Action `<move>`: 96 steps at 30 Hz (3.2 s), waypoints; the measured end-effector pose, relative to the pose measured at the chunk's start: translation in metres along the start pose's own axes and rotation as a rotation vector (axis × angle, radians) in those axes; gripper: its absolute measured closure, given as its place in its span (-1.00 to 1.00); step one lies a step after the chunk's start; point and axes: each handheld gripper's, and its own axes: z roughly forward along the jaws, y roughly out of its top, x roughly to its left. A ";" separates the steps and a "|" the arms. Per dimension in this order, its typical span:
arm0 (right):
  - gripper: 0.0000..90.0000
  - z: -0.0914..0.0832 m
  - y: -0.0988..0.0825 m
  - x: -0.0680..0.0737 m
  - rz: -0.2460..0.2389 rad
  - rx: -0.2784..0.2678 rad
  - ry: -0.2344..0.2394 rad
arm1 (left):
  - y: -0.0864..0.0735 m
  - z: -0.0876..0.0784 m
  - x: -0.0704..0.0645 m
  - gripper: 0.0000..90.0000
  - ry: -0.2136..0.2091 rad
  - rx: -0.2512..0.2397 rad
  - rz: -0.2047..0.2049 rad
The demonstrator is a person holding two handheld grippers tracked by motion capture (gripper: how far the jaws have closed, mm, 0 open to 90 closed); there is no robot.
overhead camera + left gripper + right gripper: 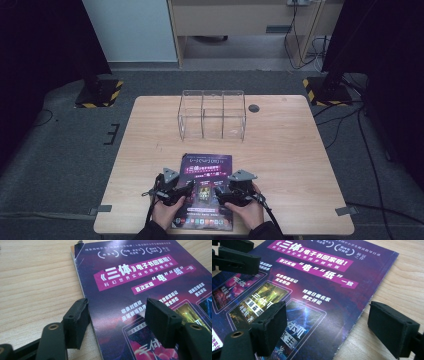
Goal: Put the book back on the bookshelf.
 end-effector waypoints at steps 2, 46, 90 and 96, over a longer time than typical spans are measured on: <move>-0.64 0.001 0.001 0.003 -0.006 0.003 0.007 | 0.000 0.001 -0.001 -0.24 0.004 -0.003 0.001; -0.57 0.000 0.000 -0.001 0.019 -0.010 0.002 | -0.004 -0.023 0.015 0.03 -0.227 -0.146 -0.172; -0.64 -0.015 0.001 -0.018 0.032 -0.099 0.082 | 0.016 -0.034 -0.009 0.86 -0.312 -0.125 -0.068; -0.68 -0.018 0.003 -0.021 0.043 -0.121 0.117 | 0.021 -0.045 -0.005 0.86 -0.320 -0.184 -0.073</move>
